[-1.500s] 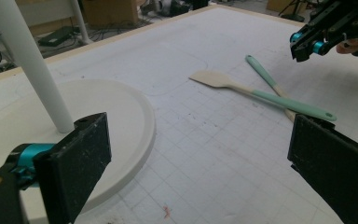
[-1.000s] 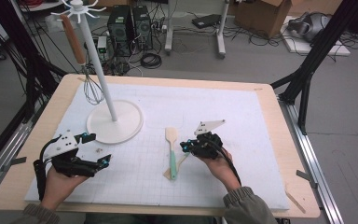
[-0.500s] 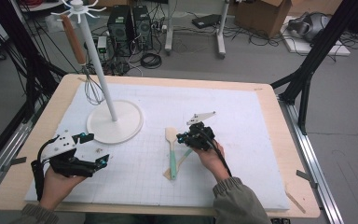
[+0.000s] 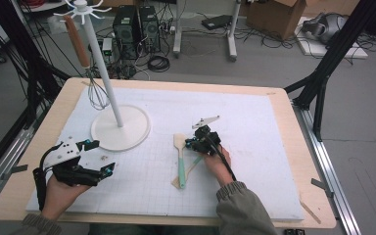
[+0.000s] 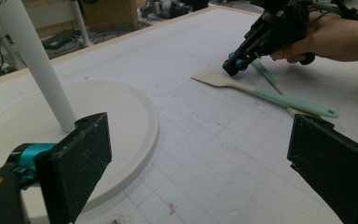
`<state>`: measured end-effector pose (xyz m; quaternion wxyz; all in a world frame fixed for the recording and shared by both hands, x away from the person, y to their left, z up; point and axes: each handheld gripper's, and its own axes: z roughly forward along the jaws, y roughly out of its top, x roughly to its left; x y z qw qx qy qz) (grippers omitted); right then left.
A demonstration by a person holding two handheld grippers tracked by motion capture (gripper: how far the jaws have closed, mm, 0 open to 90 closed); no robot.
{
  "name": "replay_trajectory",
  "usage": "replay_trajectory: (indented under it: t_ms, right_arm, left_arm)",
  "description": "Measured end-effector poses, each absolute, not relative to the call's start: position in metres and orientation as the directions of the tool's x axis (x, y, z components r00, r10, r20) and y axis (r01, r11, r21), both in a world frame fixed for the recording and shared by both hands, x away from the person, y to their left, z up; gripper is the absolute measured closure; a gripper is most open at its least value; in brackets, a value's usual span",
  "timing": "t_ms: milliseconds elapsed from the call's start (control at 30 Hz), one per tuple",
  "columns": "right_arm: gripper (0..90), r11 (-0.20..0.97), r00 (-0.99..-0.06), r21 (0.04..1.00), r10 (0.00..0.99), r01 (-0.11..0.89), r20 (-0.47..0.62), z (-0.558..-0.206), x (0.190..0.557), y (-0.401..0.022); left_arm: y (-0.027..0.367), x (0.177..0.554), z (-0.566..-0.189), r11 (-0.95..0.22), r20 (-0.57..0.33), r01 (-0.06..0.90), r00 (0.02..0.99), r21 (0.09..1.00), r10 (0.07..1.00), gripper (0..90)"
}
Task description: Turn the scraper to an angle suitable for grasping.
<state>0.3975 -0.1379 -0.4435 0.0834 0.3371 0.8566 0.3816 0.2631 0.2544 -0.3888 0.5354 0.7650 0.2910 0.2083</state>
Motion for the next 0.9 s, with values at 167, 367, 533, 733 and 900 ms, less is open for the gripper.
replay_trajectory:
  t_ms: [167, 367, 533, 733, 900]
  right_arm:
    - [89.2, 0.469, -0.751, 0.721, 0.651, 0.51, 0.108, -0.445, 0.399, -0.135]
    - [89.2, 0.475, -0.757, 0.723, 0.646, 0.502, 0.101, -0.445, 0.398, -0.127]
    - [89.2, 0.479, -0.765, 0.724, 0.635, 0.497, 0.105, -0.445, 0.397, -0.122]
    - [89.2, 0.491, -0.78, 0.725, 0.617, 0.484, 0.102, -0.445, 0.394, -0.114]
    - [89.2, 0.503, -0.796, 0.727, 0.597, 0.468, 0.099, -0.445, 0.392, -0.104]
  left_arm:
    - [0.254, 0.263, -0.389, -0.262, 0.013, 0.217, 0.746, 0.94, 0.666, 7.0]
    - [0.254, 0.263, -0.389, -0.261, 0.012, 0.217, 0.748, 0.941, 0.664, 7.0]
    - [0.254, 0.263, -0.389, -0.26, 0.011, 0.216, 0.749, 0.941, 0.663, 7.0]
    - [0.254, 0.263, -0.389, -0.258, 0.009, 0.217, 0.749, 0.941, 0.662, 7.0]
    - [0.254, 0.263, -0.388, -0.256, 0.007, 0.217, 0.75, 0.942, 0.662, 7.0]
